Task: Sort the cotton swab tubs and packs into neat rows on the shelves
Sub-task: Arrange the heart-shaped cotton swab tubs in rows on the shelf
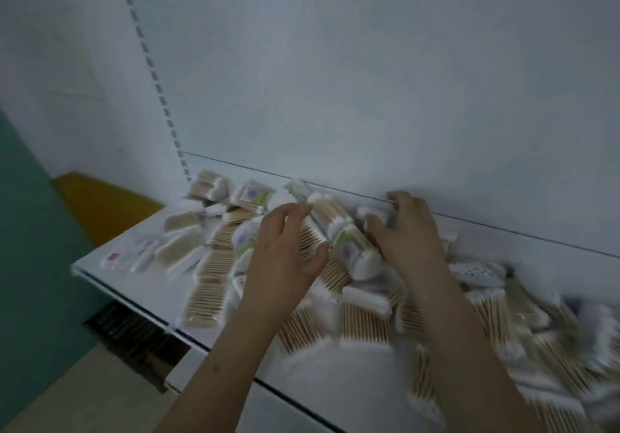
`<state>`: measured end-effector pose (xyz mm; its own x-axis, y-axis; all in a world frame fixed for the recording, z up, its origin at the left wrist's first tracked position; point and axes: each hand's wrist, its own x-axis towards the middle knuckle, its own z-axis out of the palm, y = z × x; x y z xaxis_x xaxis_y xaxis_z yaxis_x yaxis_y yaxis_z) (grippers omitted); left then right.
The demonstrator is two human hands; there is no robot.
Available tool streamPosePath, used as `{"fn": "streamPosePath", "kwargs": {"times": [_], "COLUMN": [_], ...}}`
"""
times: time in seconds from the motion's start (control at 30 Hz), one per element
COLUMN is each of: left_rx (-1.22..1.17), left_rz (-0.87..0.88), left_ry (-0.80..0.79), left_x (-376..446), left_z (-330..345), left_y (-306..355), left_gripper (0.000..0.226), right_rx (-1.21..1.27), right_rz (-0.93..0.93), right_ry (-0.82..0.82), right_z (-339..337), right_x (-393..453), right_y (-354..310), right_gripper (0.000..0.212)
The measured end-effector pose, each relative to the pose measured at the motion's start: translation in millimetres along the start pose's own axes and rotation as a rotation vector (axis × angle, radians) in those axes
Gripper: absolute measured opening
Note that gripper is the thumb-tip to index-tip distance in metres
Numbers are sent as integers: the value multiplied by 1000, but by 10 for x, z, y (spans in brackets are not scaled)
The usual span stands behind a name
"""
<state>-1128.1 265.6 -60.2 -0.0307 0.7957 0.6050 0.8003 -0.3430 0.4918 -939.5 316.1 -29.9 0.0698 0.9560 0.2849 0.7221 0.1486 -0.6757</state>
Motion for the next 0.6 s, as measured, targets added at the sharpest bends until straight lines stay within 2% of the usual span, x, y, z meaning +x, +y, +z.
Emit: {"fn": "streamPosePath", "kwargs": {"times": [0.17, 0.4, 0.6], "left_rx": [-67, -104, -179], "left_rz": [177, 95, 95], "left_ry": [-128, -192, -184], "left_x": [68, -89, -107], "left_z": [301, 432, 472], "left_y": [40, -15, -43], "left_gripper": [55, 79, 74], "right_rx": [-180, -206, -320], "right_rz": [13, 35, 108], "right_ry": [-19, -37, 30], "right_z": [84, 107, 99], "right_x": [47, 20, -40], "right_y": [-49, -89, -156], "right_gripper": [34, 45, 49]}}
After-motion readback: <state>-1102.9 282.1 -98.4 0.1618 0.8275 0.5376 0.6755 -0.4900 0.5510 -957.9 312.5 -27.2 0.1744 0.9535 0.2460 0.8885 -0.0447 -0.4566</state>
